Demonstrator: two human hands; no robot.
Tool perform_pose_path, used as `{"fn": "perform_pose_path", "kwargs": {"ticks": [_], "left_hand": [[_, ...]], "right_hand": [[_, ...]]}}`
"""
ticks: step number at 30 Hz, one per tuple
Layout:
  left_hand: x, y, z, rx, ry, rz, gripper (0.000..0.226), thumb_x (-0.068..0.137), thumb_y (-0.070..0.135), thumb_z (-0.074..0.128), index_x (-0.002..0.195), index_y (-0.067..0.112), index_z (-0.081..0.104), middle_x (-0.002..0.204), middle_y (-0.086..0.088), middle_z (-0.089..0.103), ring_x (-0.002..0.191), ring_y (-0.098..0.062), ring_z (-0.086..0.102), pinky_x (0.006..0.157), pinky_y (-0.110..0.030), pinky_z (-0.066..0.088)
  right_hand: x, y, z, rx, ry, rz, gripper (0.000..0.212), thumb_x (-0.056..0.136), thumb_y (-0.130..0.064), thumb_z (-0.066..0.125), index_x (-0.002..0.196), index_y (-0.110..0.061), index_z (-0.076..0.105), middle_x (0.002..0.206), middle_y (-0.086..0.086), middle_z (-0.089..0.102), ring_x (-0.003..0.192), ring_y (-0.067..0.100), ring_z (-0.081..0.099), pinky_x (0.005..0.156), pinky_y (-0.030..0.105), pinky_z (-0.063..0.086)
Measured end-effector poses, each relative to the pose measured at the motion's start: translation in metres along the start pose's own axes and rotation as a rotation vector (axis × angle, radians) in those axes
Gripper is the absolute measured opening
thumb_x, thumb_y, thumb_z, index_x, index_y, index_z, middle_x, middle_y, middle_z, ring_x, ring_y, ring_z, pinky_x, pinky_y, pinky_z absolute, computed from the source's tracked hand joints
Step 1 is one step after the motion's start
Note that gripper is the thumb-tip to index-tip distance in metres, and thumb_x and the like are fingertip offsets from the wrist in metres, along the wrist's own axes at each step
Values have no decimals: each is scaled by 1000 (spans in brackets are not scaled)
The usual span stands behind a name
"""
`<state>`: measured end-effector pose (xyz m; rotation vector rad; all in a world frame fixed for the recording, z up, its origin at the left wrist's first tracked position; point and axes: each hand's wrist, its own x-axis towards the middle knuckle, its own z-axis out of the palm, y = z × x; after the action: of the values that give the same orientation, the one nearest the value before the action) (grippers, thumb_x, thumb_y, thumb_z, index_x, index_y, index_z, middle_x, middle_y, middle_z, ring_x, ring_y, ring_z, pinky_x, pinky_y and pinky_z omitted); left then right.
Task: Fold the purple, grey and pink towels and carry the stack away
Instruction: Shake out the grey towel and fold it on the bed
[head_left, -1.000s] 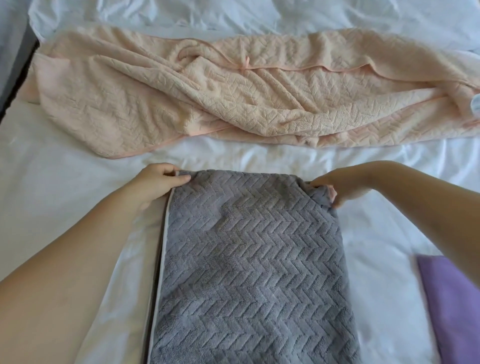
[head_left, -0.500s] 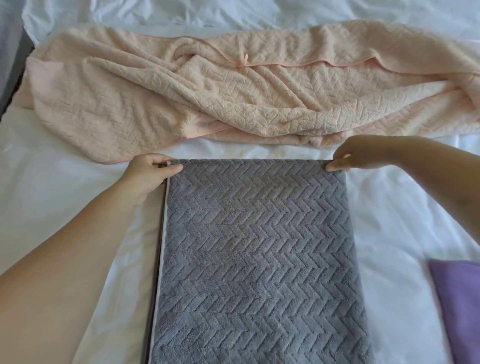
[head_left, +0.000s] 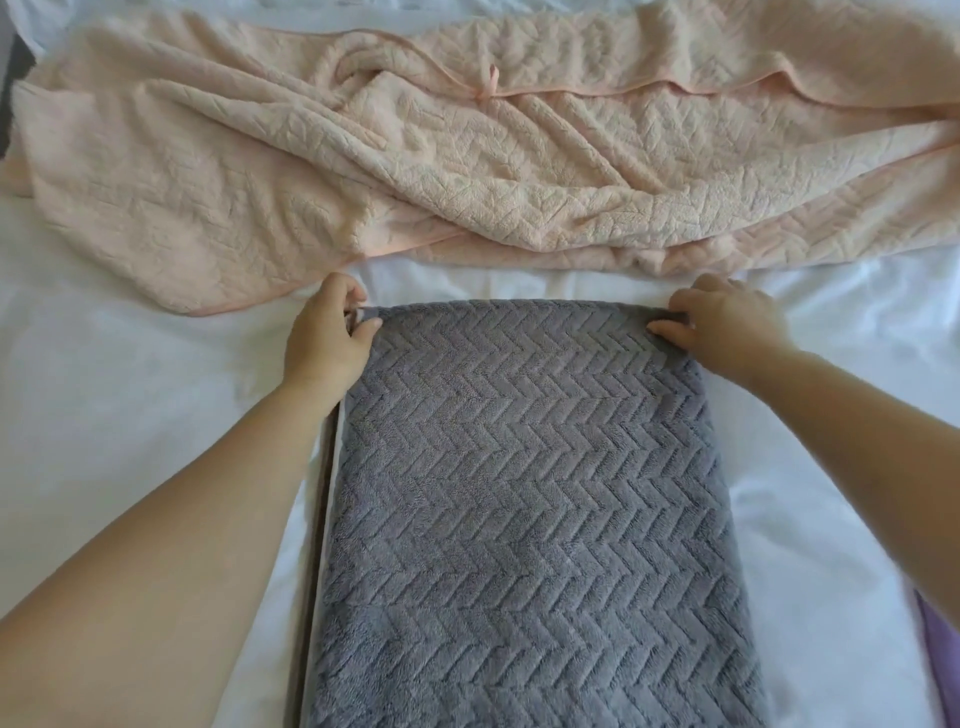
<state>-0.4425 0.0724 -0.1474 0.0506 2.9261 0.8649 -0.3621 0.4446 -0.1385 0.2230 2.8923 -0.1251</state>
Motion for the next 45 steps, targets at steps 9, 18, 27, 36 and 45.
{"fn": "perform_pose_path", "kwargs": {"ticks": [9, 18, 27, 36, 45], "left_hand": [[-102, 60, 49, 484, -68, 558, 47, 98, 48, 32, 144, 40, 33, 160, 3, 16, 147, -27, 13, 116, -51, 3], [-49, -18, 34, 648, -145, 247, 60, 92, 64, -3, 147, 42, -2, 159, 10, -1, 148, -18, -1, 117, -46, -6], [-115, 26, 35, 528, -155, 400, 60, 98, 54, 10, 152, 29, 5, 160, 6, -1, 148, -18, -3, 118, -46, -5], [-153, 19, 27, 480, -214, 274, 62, 96, 55, 3, 151, 28, 3, 161, 3, 0, 148, -22, -3, 119, -44, -7], [-236, -23, 15, 620, -277, 352, 58, 97, 53, 3, 149, 31, -6, 161, 7, -3, 148, -19, -4, 119, -42, -6]], "right_hand": [[-95, -117, 38, 421, 254, -67, 51, 98, -44, 29, 146, -28, 30, 157, -4, 21, 145, 16, 14, 118, 39, 7], [-67, -71, 62, 40, 93, 148, 71, 90, -66, -2, 150, -29, -6, 157, -12, -9, 143, 4, -12, 115, 32, -16], [-114, -116, 41, 189, 90, 12, 64, 96, -56, 10, 152, -25, 3, 156, -11, -8, 146, 13, -9, 116, 31, -12], [-176, -99, 50, 158, 66, 261, 65, 95, -57, 7, 152, -25, 0, 159, -9, -7, 145, 11, -17, 118, 34, -12], [-280, -103, 80, 134, -40, 309, 63, 95, -55, 6, 151, -28, -8, 158, -11, -12, 145, 9, -15, 119, 34, -7]]}}
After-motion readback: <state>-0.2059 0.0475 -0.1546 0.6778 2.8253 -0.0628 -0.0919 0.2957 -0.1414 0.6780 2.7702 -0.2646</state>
